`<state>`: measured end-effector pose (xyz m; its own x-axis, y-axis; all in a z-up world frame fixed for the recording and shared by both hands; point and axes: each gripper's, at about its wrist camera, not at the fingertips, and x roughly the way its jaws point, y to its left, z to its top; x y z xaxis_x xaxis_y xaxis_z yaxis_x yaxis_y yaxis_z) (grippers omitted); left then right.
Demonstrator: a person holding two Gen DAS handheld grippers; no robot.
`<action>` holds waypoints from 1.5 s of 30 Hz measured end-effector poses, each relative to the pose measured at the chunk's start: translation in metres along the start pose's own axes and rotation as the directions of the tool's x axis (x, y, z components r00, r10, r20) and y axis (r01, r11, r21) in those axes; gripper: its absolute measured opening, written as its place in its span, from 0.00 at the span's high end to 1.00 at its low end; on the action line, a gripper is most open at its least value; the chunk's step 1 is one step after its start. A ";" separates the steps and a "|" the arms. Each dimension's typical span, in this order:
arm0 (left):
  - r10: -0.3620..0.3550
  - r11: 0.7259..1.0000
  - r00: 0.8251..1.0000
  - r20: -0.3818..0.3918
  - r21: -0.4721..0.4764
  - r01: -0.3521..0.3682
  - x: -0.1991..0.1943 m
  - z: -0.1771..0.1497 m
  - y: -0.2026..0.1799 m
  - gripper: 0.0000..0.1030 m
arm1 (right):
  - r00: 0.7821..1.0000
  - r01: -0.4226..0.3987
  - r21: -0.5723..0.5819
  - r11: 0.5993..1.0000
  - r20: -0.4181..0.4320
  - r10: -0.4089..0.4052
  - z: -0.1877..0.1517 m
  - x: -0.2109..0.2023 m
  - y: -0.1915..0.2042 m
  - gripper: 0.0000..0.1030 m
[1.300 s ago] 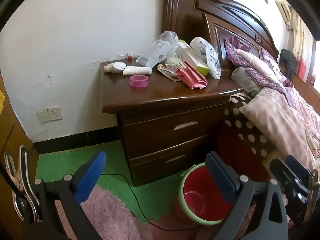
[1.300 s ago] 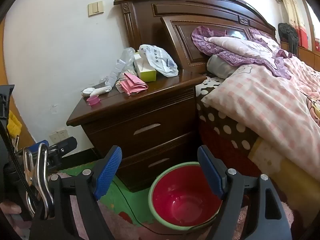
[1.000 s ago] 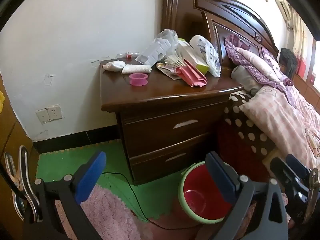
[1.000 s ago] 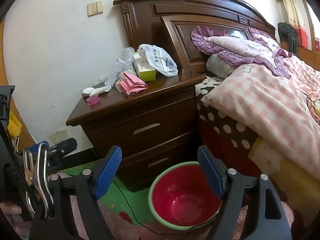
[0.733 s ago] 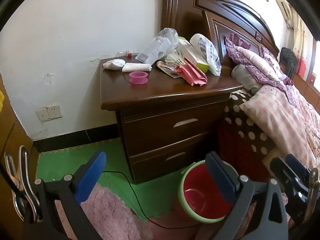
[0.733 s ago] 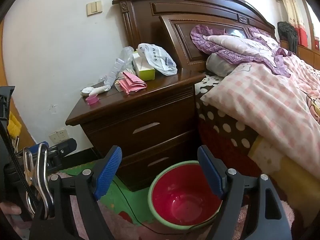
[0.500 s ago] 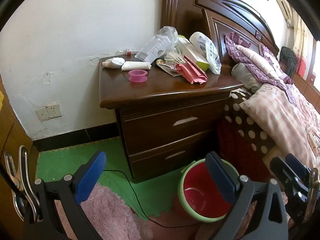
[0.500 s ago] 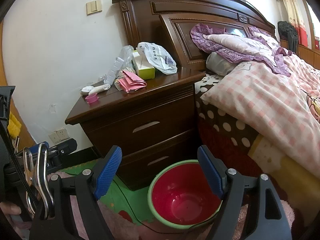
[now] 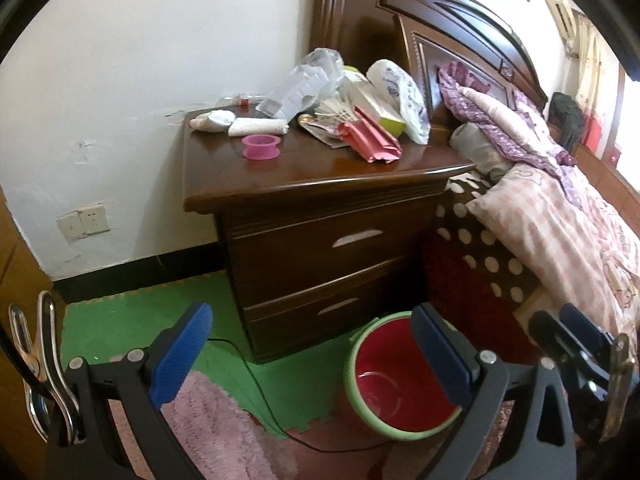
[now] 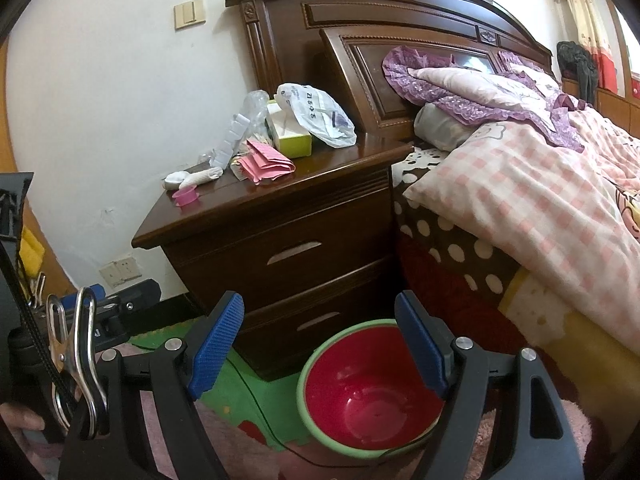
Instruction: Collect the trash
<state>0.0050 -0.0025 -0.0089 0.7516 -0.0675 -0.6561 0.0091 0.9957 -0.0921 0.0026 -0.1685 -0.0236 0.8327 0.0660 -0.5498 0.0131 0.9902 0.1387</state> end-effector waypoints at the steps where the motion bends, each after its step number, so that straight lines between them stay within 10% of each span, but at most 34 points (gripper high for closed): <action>1: -0.001 1.000 1.000 0.003 0.003 0.001 0.000 0.000 0.000 0.01 | 1.000 0.000 0.001 1.000 0.000 0.000 0.000 0.000 0.000 0.23; 45: 0.048 0.999 0.999 0.024 -0.006 -0.048 0.092 0.118 0.025 0.14 | 0.997 -0.070 -0.125 0.990 -0.039 0.065 0.064 0.072 0.017 0.23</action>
<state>0.1521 0.0241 0.0173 0.7668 -0.0180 -0.6416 -0.0310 0.9974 -0.0650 0.0984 -0.1551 -0.0085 0.8094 0.1352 -0.5715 -0.1142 0.9908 0.0726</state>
